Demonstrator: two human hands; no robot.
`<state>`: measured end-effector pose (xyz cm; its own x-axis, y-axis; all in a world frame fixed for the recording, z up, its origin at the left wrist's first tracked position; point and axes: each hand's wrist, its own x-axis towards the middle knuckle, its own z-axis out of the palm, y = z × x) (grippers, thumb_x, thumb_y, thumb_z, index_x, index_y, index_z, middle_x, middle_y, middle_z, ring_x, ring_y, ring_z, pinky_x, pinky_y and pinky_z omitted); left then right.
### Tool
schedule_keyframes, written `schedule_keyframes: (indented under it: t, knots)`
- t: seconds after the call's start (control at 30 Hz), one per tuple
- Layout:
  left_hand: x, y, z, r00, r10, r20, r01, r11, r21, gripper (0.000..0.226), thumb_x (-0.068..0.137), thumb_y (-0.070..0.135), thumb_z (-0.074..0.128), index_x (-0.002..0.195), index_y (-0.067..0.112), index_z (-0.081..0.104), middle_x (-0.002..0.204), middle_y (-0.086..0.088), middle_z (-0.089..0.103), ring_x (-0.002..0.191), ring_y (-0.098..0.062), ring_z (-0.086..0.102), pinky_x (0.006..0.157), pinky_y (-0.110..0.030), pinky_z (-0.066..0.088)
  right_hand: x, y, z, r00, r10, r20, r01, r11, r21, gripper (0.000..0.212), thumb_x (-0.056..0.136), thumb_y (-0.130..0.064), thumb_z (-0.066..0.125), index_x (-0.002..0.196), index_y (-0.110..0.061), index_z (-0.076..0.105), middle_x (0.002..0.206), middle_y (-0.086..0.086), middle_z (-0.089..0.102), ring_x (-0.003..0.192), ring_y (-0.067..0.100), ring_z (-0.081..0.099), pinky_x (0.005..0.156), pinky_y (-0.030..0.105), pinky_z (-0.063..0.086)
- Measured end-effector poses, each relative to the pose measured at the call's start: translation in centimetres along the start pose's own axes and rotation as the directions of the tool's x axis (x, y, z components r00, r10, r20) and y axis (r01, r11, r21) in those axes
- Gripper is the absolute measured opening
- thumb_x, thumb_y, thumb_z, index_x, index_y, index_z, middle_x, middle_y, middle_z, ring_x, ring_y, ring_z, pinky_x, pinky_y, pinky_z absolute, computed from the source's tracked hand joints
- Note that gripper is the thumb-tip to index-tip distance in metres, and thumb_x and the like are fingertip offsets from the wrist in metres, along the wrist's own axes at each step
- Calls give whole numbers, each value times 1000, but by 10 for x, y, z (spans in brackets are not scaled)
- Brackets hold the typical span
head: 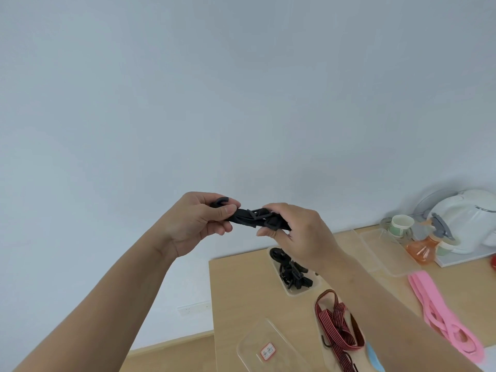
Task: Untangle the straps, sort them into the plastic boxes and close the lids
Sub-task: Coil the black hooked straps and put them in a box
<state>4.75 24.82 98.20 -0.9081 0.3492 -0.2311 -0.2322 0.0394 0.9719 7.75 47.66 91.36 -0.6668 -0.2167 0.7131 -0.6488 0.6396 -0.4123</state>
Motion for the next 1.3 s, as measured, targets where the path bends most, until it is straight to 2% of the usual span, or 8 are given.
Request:
schedule_keyframes:
  t: [0.13, 0.27, 0.37, 0.5, 0.7, 0.87, 1.03, 1.3]
  knots:
    - [-1, 1, 0, 993, -33, 112, 34, 999, 0, 20, 89, 3, 66, 106, -7, 70, 77, -3, 62, 53, -13, 45, 50, -19, 37, 8, 17, -4, 990, -136, -22, 131, 980, -152, 37, 103, -38, 49, 105, -4, 63, 84, 1, 66, 60, 17, 56, 51, 26, 46]
    - [1, 6, 8, 984, 0, 179, 23, 992, -126, 9, 80, 9, 67, 81, 8, 76, 76, 2, 58, 51, -11, 37, 51, -18, 34, 17, 8, 12, 986, 166, -11, -161, 966, 201, 51, 107, -50, 28, 104, -8, 57, 67, -2, 51, 52, 10, 38, 48, 24, 32]
    - [7, 6, 19, 989, 3, 146, 27, 979, -203, 14, 87, 7, 65, 79, 11, 76, 72, 5, 58, 51, -10, 41, 50, -17, 38, 19, -10, 35, 857, 506, 100, -444, 626, 641, 36, 110, -32, 30, 87, -12, 49, 58, -13, 38, 47, 5, 27, 44, 19, 25]
    - [18, 1, 37, 1000, 23, -18, -27, 944, -330, 19, 95, 2, 62, 109, -1, 74, 79, -2, 66, 52, -10, 48, 55, -20, 48, 20, -45, 60, 635, 707, 311, -615, 219, 758, 44, 111, -40, 29, 78, -15, 44, 55, -6, 30, 42, 8, 22, 40, 18, 21]
    - [29, -19, 39, 886, 334, -322, -309, 942, 127, 15, 92, 2, 69, 93, 13, 79, 71, 2, 71, 56, -13, 56, 57, -23, 48, 14, -52, 42, 556, 678, 481, -813, 564, 146, 35, 106, -35, 41, 88, -14, 61, 64, -4, 50, 48, 13, 42, 50, 28, 33]
    - [29, -46, 41, 837, 520, -168, -386, 781, 492, 27, 88, -1, 70, 90, 24, 80, 84, 13, 75, 77, -3, 70, 71, -17, 52, 35, -54, -6, 648, 498, 576, -310, 863, -398, 39, 101, -41, 54, 70, -18, 47, 72, -4, 51, 61, 13, 48, 52, 29, 32]
    - [17, -60, 41, 806, 585, 92, -509, 605, 612, 43, 85, -6, 66, 82, 35, 76, 76, 11, 68, 64, -11, 58, 59, -25, 47, 65, -43, -48, 662, 402, 633, -287, 916, -281, 34, 79, -44, 81, 64, -20, 62, 54, -6, 48, 50, 9, 41, 52, 26, 32]
    - [-9, -49, 43, 868, 492, 75, -485, 805, 342, 27, 95, -6, 63, 98, 20, 71, 82, 8, 72, 67, -10, 63, 68, -21, 50, 73, 0, -50, 681, 326, 656, -616, 740, 272, 21, 76, -22, 87, 85, -10, 73, 74, 0, 70, 62, 16, 59, 61, 30, 52]
